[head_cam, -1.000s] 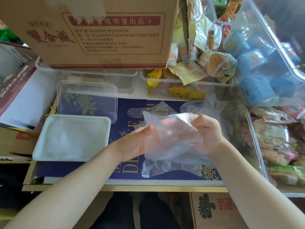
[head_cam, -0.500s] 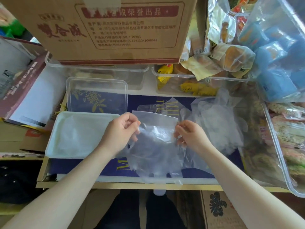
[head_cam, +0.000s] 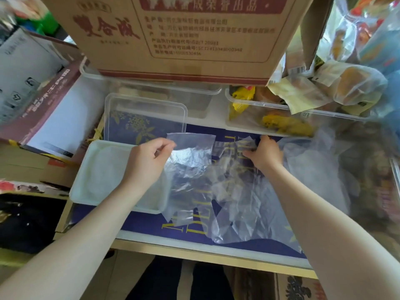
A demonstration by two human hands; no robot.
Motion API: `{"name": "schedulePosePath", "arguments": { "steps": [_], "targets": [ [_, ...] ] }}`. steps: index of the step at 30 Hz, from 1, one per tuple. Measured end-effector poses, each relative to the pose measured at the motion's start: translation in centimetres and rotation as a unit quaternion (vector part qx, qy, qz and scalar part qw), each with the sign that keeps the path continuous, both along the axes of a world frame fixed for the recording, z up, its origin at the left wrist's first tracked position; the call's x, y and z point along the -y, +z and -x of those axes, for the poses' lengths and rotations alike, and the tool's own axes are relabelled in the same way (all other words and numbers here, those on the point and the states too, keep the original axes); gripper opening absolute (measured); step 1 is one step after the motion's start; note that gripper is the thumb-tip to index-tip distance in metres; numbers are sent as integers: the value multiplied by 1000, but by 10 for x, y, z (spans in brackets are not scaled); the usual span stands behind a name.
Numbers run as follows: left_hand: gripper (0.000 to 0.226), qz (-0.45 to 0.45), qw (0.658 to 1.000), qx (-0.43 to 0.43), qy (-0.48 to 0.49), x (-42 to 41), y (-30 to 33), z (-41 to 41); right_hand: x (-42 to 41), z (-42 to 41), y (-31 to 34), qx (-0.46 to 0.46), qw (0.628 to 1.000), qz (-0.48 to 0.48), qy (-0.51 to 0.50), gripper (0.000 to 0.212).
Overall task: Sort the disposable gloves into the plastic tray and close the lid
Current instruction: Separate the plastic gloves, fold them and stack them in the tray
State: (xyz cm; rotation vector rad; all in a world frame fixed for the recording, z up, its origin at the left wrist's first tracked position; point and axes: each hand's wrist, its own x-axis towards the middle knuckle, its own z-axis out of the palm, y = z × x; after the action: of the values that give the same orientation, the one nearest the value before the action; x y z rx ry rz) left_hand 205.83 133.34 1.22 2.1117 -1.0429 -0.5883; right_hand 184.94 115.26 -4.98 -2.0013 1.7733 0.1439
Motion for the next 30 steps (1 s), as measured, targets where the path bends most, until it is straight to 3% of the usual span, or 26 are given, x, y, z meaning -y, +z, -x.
{"name": "schedulePosePath", "arguments": {
  "steps": [4, 6, 8, 13, 19, 23, 25, 27, 30],
  "targets": [
    [15, 16, 999, -38, 4, 4, 3, -8, 3, -4, 3, -3, 999, -50, 8, 16],
    [13, 39, 997, -63, 13, 4, 3, -14, 4, -3, 7, 30, 997, -68, -8, 18],
    [16, 67, 993, -93, 31, 5, 6, -19, 3, 0, 22, 125, 988, -85, -45, 27],
    [21, 143, 983, -112, 27, 10, 23, -23, 0, 14, 81, 328, 936, -70, -104, 30],
    [26, 194, 970, -147, 5, 21, 47, -23, -19, 30, 136, 347, 932, 6, -106, 45],
    [26, 234, 955, -183, -10, 20, 61, -9, -55, 26, 160, 296, 938, 81, -158, 36],
    [24, 236, 949, -208, -32, 14, 58, 6, -81, 14, 159, 353, 915, 14, -197, 28],
    [19, 223, 943, -236, -73, 7, 51, 22, -103, -6, 158, 432, 865, -76, -244, 21],
    [20, 194, 942, -233, -147, -3, 44, 41, -119, -31, 156, 494, 813, -129, -281, 21]
  ]
}}
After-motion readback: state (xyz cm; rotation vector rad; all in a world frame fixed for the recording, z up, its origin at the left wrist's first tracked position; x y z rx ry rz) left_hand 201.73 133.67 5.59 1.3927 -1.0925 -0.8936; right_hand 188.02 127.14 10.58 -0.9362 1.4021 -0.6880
